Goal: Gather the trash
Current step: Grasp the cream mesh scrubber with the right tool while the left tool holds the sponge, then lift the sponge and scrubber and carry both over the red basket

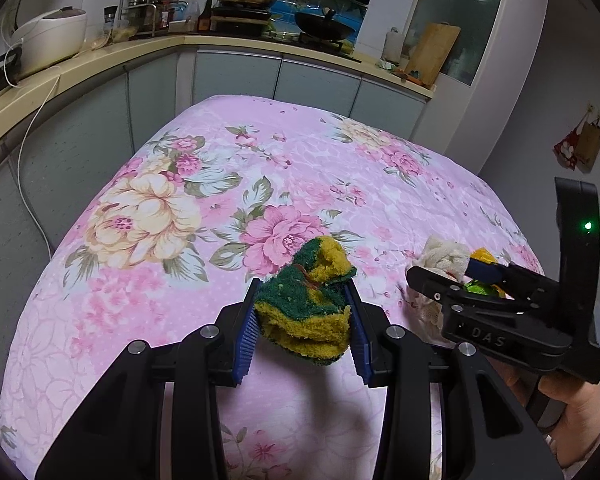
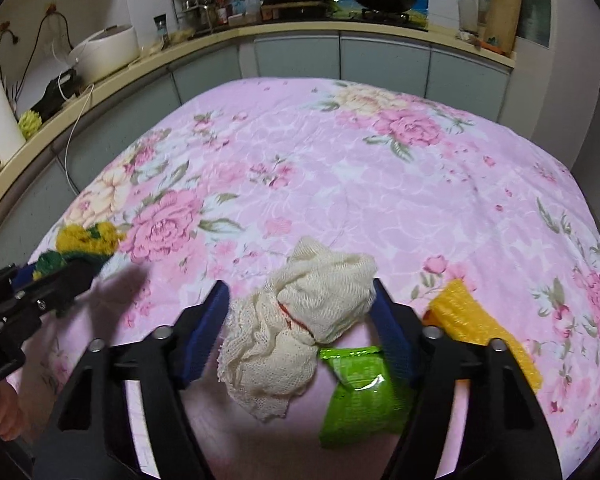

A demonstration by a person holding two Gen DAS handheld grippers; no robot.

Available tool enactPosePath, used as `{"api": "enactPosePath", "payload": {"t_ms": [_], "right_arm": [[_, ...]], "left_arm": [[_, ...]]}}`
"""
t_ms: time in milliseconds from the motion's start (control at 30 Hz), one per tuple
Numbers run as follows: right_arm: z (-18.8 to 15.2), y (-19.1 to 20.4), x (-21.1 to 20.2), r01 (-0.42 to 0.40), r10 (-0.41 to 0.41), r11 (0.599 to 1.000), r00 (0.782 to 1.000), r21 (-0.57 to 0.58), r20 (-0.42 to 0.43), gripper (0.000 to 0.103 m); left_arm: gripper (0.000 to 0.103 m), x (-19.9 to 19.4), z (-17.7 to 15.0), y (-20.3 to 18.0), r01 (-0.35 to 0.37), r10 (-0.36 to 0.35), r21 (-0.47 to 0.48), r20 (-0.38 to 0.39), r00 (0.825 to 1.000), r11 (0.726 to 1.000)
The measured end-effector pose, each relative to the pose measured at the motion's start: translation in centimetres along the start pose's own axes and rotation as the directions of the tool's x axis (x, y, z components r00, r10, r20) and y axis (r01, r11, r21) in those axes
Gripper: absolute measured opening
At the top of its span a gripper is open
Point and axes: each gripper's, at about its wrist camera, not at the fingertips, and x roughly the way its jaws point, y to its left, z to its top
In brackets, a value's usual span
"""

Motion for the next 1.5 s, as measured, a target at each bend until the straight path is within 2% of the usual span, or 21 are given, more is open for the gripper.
{"api": "enactPosePath", "payload": {"t_ms": [67,167,367,867,1500], "right_arm": [[0.0,0.0,-0.2,0.0,0.0,1.0,1.0,0.002,0.007,0.052],[0.1,-0.1,-0.6,-0.004,0.004,1.0,1.0,0.001,0.02,0.045],[0.3,0.0,-1.9,-0.013,0.012,1.0,0.999,0.008,0.047,0.039],[1.2,-1.5,-8.9,-0.02,0.01,0.999,0.982,0.05,0.191,0.038],[0.1,-7.0,-16.7,0.038,-0.089,0.986,0.946,0.165,0.312,0.038]], "left_arm": [[0.038,-0.1,-0.1,0.1,-0.001,0.001,-0.004,0.001,1.0,1.0],[0.038,-0.2,-0.1,0.1,-0.003,0.003,-0.006,0.003,1.0,1.0],[0.038,-0.7,0.0,0.1,-0.006,0.006,-0.006,0.012,1.0,1.0],[0.038,-2.9,1.3,-1.8,-0.005,0.003,0.027,0.064,0.998,1.0],[0.038,-4.6,4.0,-7.8,0.033,-0.052,0.132,0.139,0.989,0.991]]}}
